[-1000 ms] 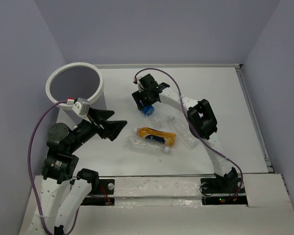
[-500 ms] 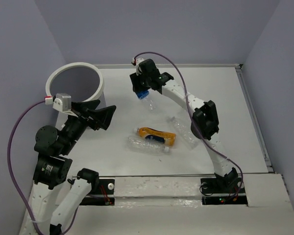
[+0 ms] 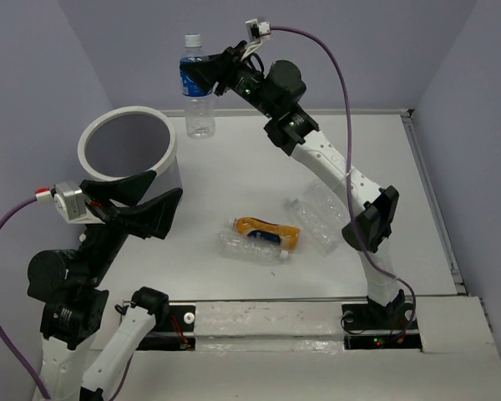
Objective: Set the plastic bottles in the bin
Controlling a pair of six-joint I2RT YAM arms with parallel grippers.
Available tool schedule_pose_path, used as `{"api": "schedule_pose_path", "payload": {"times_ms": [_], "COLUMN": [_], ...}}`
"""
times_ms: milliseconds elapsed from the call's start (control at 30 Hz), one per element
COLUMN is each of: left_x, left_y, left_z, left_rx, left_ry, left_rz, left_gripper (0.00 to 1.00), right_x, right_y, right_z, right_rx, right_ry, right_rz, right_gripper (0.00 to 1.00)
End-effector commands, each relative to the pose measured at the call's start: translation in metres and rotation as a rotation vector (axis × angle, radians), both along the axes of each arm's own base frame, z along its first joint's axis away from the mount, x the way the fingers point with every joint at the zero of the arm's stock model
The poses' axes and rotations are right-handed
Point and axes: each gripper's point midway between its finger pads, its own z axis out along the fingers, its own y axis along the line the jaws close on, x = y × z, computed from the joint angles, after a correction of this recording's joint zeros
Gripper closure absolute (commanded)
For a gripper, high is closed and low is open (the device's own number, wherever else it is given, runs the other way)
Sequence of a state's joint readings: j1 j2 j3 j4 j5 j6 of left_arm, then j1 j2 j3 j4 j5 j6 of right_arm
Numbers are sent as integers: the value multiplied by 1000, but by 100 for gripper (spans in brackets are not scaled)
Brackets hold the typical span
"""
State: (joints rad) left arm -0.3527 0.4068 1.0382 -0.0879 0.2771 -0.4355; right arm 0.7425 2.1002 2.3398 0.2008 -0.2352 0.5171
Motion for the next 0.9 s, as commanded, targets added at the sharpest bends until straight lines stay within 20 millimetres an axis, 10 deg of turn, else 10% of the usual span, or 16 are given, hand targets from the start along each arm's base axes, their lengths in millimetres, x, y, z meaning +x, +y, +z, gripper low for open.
{"api": "schedule_pose_path", "payload": {"times_ms": [0,267,500,700,867], "left_x": [-9,-11,-9,-4,13], "left_y": [0,0,-1,-2,4], "left_z": [8,-2,-5,-12,-18], "left_rx": [-21,-28,-29,-25,-19], "left_ry": [-53,-46,-33,-3,68], "left_rz": [-17,-27,-28,-23,43], "left_gripper": [1,1,1,1,1], "right_x": [-10,-5,18,9,-19], "right_y": [35,50,77,104,100], "right_z": [17,17,-39,-65,-29], "right_rx": [255,559,449,271,175], "right_ry": [-25,-75,-47,-68,-133], "right_rz": [91,-121,-204,-149,-69], "right_gripper": [62,63,59,8,0]}}
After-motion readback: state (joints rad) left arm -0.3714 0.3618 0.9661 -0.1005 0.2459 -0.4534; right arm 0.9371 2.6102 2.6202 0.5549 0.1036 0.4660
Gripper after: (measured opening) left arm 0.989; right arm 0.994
